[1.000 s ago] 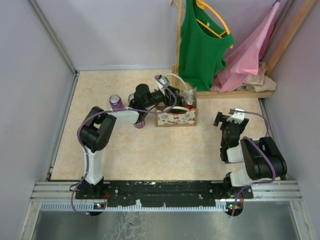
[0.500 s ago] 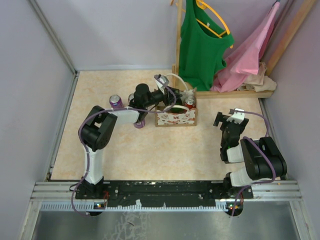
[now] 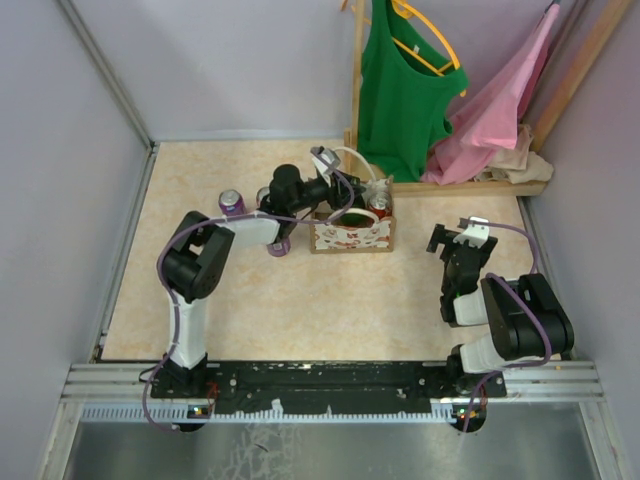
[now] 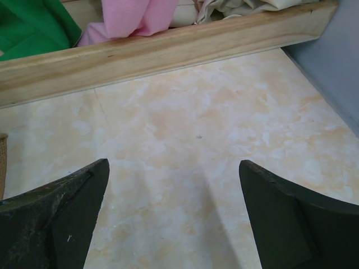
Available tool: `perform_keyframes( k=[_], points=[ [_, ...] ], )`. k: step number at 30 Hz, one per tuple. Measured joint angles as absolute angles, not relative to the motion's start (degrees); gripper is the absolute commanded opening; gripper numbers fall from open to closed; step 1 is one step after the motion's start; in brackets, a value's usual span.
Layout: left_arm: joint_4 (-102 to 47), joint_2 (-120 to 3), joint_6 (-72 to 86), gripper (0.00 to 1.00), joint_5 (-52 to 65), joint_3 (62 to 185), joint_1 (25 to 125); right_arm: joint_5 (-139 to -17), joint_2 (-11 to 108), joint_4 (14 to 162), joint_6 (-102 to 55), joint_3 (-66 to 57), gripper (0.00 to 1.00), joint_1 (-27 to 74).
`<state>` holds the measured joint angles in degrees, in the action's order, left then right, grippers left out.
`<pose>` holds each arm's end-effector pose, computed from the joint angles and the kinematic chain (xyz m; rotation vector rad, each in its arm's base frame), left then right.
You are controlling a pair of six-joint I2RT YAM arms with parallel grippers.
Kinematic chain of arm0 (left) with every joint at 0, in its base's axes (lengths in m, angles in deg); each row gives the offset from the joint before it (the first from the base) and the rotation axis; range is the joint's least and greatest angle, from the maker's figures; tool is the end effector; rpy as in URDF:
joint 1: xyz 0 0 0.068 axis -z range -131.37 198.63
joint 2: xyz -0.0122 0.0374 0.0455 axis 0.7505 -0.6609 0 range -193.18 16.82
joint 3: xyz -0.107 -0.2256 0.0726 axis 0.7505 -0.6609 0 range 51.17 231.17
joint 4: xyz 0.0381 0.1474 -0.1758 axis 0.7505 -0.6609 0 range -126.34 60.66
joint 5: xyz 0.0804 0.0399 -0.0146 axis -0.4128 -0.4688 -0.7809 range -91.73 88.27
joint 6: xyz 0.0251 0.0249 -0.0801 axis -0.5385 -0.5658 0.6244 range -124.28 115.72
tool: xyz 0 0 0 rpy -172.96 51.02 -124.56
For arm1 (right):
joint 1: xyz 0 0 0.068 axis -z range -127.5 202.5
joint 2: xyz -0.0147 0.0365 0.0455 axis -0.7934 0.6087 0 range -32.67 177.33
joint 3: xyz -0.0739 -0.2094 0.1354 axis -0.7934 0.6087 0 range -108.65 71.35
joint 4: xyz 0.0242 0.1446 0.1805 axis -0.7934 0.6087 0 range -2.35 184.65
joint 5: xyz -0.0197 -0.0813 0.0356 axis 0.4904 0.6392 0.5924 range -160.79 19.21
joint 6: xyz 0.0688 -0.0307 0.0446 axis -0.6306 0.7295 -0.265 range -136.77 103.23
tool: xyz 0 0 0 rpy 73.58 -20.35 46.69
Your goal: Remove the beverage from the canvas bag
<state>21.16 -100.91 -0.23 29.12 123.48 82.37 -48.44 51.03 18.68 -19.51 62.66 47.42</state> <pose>0.3684 -0.2940 0.2376 0.8213 1.3337 -0.9222 0.2524 -0.0071 0.1564 0.2591 1.6529 -0.2235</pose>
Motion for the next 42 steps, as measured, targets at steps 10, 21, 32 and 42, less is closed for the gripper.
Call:
perform_keyframes(
  k=[10, 21, 32, 42],
  points=[
    [14.94, -96.54, -0.62, 0.00, 27.92, 123.48, 82.37, -48.44, 51.03, 18.68, -19.51, 62.66, 0.99, 47.42],
    [15.53, -89.85, 0.06, 0.00, 27.83, 123.46, 82.34, -48.44, 51.03, 18.68, -19.51, 62.66, 0.99, 47.42],
    [6.85, -75.64, -5.69, 0.00, 21.71, 123.46, 82.37, -48.44, 51.03, 18.68, -19.51, 62.66, 0.99, 47.42],
    [-7.88, -59.56, -12.38, 0.00, 5.32, 118.76, 81.54, -48.44, 51.03, 18.68, -19.51, 62.66, 0.99, 47.42]
  ],
)
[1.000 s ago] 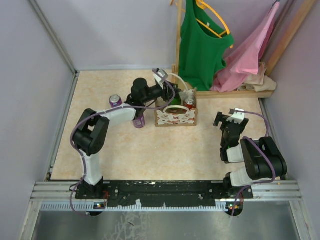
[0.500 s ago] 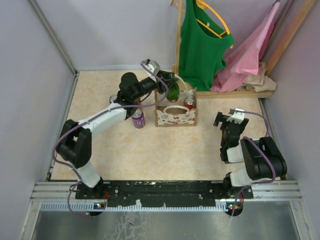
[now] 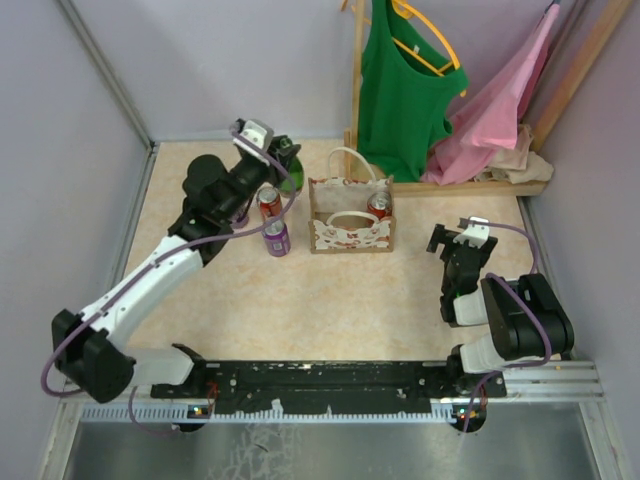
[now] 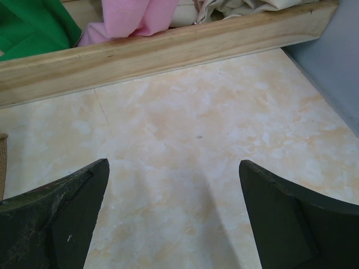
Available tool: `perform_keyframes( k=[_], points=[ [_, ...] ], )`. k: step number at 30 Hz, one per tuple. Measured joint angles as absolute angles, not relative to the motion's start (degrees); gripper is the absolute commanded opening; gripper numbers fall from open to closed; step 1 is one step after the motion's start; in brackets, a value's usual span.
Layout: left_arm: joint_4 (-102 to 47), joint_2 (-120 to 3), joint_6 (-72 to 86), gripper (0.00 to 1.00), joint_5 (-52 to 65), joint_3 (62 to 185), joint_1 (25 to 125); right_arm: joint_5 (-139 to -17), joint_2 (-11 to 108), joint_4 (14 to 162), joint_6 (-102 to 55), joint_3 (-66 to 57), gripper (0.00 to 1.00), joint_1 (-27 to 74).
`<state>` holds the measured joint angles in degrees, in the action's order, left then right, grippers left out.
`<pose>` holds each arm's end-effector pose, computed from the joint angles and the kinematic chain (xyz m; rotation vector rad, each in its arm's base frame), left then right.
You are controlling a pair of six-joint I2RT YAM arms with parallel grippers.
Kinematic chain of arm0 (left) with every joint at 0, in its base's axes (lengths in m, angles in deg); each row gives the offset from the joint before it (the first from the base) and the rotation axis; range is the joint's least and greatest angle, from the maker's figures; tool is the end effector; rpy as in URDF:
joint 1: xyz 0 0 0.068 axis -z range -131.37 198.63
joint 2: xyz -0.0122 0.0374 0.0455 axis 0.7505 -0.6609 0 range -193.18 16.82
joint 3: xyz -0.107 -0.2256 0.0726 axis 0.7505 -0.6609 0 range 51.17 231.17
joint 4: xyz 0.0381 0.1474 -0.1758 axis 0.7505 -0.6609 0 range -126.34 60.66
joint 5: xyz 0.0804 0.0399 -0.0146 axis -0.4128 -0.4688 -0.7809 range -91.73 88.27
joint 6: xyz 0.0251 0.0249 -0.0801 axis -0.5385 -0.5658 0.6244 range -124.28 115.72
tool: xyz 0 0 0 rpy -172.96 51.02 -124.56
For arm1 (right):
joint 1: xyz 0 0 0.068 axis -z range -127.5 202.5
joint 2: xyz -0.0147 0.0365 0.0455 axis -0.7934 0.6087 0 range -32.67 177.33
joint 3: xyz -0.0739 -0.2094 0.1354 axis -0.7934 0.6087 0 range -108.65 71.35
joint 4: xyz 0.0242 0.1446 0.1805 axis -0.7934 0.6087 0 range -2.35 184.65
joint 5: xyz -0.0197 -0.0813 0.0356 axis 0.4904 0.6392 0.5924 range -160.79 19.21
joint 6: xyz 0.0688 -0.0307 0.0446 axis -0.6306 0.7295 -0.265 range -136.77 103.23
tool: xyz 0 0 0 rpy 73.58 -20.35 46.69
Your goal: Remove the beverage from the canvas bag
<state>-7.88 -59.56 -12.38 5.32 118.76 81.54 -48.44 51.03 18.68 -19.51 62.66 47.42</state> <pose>0.2709 -0.1868 0.4169 0.5751 1.2383 -0.4474 0.2524 -0.0071 0.1564 0.2591 1.6529 -0.2235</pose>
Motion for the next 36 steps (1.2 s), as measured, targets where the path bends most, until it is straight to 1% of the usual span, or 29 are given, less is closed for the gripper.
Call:
perform_keyframes(
  k=[5, 9, 13, 19, 26, 31, 36],
  points=[
    [-13.39, -48.45, -12.55, 0.00, -4.14, 109.54, 78.83, -48.44, 51.03, 18.68, -19.51, 62.66, 0.99, 47.42],
    [-17.11, -41.52, -12.49, 0.00, -9.24, 103.90, 76.09, -48.44, 51.03, 18.68, -19.51, 62.66, 0.99, 47.42],
    [-19.71, -37.50, -11.57, 0.00, -13.41, 100.18, 73.51, -48.44, 51.03, 18.68, -19.51, 62.66, 0.99, 47.42],
    [-20.06, -35.27, -7.31, 0.00, -14.40, 93.65, 68.09, -48.44, 51.03, 18.68, -19.51, 62.66, 0.99, 47.42],
    [-13.94, -37.44, -3.61, 0.00, -13.54, 82.37, 63.70, -48.44, 51.03, 18.68, -19.51, 62.66, 0.99, 47.42],
    [-2.75, -38.92, -3.22, 0.00, -10.94, 74.83, 62.98, -48.44, 51.03, 18.68, -19.51, 62.66, 0.99, 47.42],
    [7.15, -39.43, -2.74, 0.00, -8.56, 71.33, 62.98, -48.44, 51.03, 18.68, -19.51, 62.66, 0.99, 47.42]
  ],
)
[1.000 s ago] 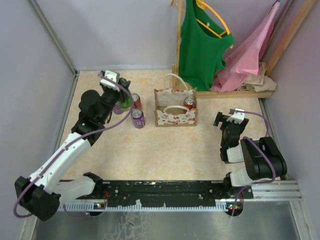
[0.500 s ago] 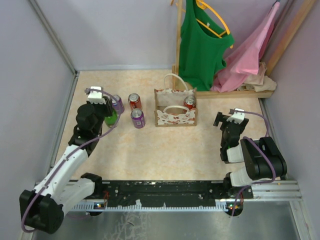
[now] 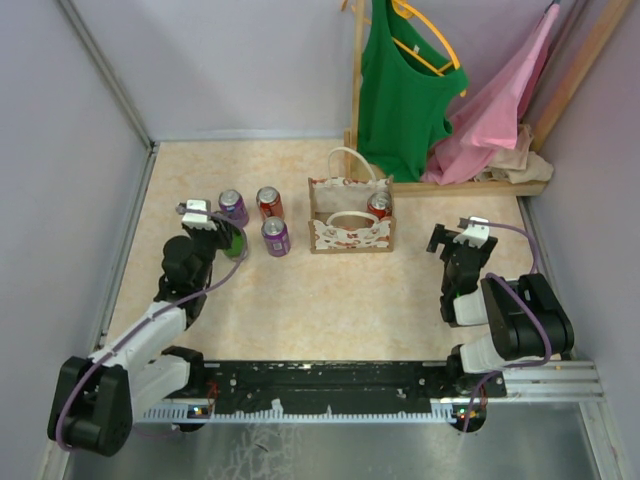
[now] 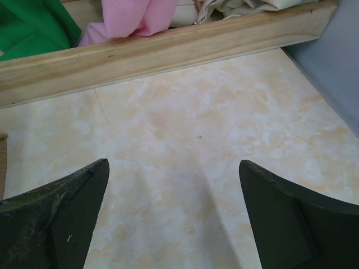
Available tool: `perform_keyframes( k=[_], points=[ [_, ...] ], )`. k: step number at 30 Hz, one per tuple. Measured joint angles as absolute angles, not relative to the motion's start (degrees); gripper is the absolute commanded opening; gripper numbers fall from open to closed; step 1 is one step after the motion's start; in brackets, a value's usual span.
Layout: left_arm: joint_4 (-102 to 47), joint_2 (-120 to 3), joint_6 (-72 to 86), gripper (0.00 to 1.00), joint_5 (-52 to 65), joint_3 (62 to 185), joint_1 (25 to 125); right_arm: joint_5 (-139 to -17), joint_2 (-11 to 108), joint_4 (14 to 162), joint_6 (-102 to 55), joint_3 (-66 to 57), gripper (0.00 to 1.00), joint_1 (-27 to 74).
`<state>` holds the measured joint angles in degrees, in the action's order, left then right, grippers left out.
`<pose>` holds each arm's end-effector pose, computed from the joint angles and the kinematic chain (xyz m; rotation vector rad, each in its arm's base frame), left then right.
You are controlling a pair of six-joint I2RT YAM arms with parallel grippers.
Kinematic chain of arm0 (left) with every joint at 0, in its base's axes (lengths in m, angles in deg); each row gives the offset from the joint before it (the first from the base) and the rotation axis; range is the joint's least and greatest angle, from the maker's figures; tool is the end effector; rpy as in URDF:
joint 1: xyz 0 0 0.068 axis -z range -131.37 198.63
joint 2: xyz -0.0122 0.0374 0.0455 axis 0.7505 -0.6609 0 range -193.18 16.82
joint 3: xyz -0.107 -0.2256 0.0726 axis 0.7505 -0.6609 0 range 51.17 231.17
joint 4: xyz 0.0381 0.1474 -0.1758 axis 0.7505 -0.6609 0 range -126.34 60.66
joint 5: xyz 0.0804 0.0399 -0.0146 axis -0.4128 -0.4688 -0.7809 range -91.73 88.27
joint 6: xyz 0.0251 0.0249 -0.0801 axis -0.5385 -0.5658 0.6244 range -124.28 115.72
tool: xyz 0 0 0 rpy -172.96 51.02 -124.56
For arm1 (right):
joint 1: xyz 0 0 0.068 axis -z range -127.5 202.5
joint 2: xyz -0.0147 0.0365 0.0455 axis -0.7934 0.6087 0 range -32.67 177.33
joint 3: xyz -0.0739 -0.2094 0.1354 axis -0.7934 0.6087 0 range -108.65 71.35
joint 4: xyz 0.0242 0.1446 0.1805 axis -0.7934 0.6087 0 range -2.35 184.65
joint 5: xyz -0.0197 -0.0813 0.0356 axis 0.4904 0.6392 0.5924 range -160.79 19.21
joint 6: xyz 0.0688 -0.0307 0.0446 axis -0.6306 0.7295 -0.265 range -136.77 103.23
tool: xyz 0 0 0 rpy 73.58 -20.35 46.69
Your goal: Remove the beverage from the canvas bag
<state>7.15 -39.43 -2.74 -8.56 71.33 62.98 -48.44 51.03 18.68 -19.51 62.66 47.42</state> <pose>0.2348 -0.0506 0.2456 0.0810 1.5632 -0.1251 0.2524 -0.0071 0.1564 0.2591 1.6529 -0.2235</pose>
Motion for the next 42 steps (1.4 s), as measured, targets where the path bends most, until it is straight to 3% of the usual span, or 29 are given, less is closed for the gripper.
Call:
perform_keyframes(
  k=[5, 8, 17, 19, 22, 26, 33, 38, 42],
  points=[
    [13.16, -40.65, -2.52, 0.03, -7.64, 70.48, 62.96, -48.44, 51.03, 18.68, -19.53, 62.66, 0.99, 47.42],
    [14.76, -41.85, -2.50, 0.20, -7.64, 70.50, 62.80, -48.44, 51.03, 18.68, -19.51, 62.66, 0.99, 47.42],
    [16.05, -45.33, -1.98, 0.21, -7.66, 70.50, 62.61, -48.44, 51.03, 18.68, -19.51, 62.66, 0.99, 47.42],
    [16.47, -45.66, -1.89, 0.32, -7.64, 70.50, 62.59, -48.44, 51.03, 18.68, -19.51, 62.66, 0.99, 47.42],
    [17.10, -45.96, -1.60, 0.69, -7.58, 70.50, 62.43, -48.44, 51.03, 18.68, -19.51, 62.66, 0.99, 47.42],
    [22.43, -45.90, -1.52, 0.87, -7.60, 70.74, 62.26, -48.44, 51.03, 18.68, -19.53, 62.66, 0.99, 47.42],
    [25.73, -46.53, -1.47, 0.99, -7.55, 70.96, 61.97, -48.44, 51.03, 18.68, -19.51, 62.66, 0.99, 47.42],
    [23.70, -46.59, -1.36, 1.00, -5.85, 74.24, 61.95, -48.44, 51.03, 18.68, -19.51, 62.66, 0.99, 47.42],
    [17.93, -47.36, -1.34, 0.99, -0.54, 84.18, 62.26, -48.44, 51.03, 18.68, -19.51, 62.66, 0.99, 47.42]
  ],
)
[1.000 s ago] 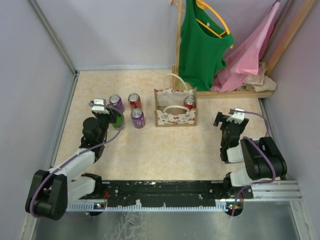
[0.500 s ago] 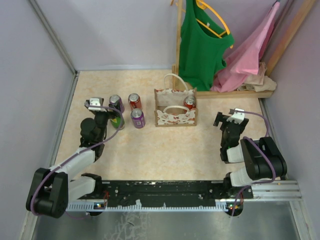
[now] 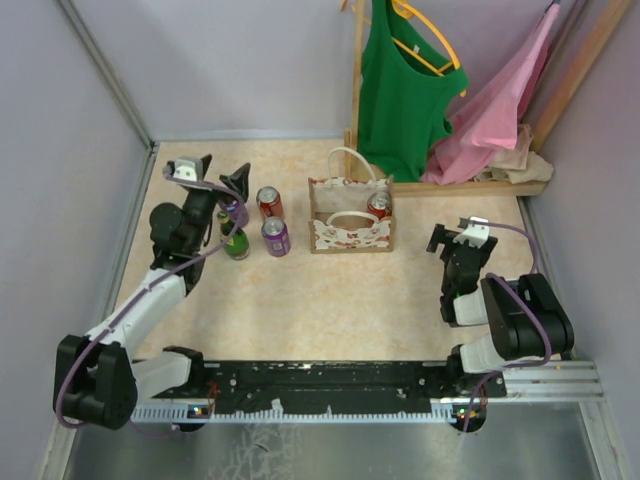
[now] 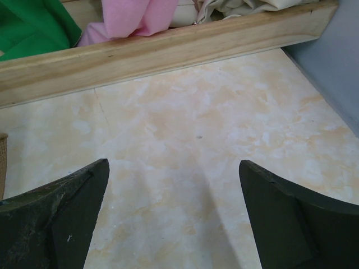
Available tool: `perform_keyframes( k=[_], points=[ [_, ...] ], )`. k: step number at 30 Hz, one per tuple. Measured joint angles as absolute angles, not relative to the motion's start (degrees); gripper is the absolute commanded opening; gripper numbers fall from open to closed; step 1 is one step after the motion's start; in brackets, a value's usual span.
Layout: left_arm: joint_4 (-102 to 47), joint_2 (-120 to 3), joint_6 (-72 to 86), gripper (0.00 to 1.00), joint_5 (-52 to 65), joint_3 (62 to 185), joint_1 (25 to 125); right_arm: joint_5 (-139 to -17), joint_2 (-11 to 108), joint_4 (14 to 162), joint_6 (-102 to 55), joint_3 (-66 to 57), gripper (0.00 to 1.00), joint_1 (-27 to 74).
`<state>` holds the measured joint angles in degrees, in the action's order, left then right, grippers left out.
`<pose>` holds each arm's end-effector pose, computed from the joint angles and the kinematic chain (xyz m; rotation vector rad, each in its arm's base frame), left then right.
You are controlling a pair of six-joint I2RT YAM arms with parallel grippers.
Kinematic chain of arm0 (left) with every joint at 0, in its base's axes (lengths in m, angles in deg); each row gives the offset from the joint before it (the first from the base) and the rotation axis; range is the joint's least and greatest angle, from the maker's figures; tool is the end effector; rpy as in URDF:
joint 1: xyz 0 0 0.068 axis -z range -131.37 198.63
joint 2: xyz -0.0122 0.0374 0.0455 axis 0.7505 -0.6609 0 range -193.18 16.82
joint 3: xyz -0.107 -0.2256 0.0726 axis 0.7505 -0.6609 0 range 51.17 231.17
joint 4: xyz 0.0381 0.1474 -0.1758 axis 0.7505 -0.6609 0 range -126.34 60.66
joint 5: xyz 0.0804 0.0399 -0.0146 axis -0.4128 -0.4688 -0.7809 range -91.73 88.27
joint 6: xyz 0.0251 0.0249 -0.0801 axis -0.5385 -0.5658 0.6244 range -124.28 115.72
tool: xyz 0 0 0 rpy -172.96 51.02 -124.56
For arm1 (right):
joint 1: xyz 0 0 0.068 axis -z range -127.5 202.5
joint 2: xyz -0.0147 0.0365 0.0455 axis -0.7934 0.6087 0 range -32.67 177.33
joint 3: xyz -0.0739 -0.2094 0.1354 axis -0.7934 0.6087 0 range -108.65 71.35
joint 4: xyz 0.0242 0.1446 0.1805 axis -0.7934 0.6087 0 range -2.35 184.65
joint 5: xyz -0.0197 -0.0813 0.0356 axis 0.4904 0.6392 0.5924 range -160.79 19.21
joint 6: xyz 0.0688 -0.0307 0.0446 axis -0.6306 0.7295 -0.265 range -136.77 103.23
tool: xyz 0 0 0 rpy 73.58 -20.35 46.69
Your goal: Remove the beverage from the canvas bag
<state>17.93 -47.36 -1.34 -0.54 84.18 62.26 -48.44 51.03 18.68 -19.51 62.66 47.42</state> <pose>0.2625 -0.0654 0.3219 0.1384 1.2869 -0.2612 0.2524 -0.0071 0.1564 0.2591 1.6529 -0.2235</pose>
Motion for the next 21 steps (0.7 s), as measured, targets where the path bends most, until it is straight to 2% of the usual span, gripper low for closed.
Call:
perform_keyframes(
  k=[6, 10, 14, 18, 21],
  points=[
    [10.61, -51.43, -2.19, 0.92, 6.78, 100.97, 68.79, -48.44, 51.03, 18.68, -19.51, 62.66, 0.99, 47.42],
    [-0.21, -60.58, -3.72, 0.87, 11.96, 116.16, 75.48, -48.44, 51.03, 18.68, -19.53, 62.66, 0.99, 47.42],
    [-9.74, -72.28, -3.02, 0.88, 18.50, 129.89, 78.94, -48.44, 51.03, 18.68, -19.53, 62.66, 0.99, 47.42],
    [-16.87, -80.91, -2.81, 0.87, 21.82, 137.19, 81.47, -48.44, 51.03, 18.68, -19.53, 62.66, 0.99, 47.42],
    [-21.15, -86.90, -2.65, 0.81, 24.01, 141.17, 82.65, -48.44, 51.03, 18.68, -19.53, 62.66, 0.99, 47.42]
  ],
)
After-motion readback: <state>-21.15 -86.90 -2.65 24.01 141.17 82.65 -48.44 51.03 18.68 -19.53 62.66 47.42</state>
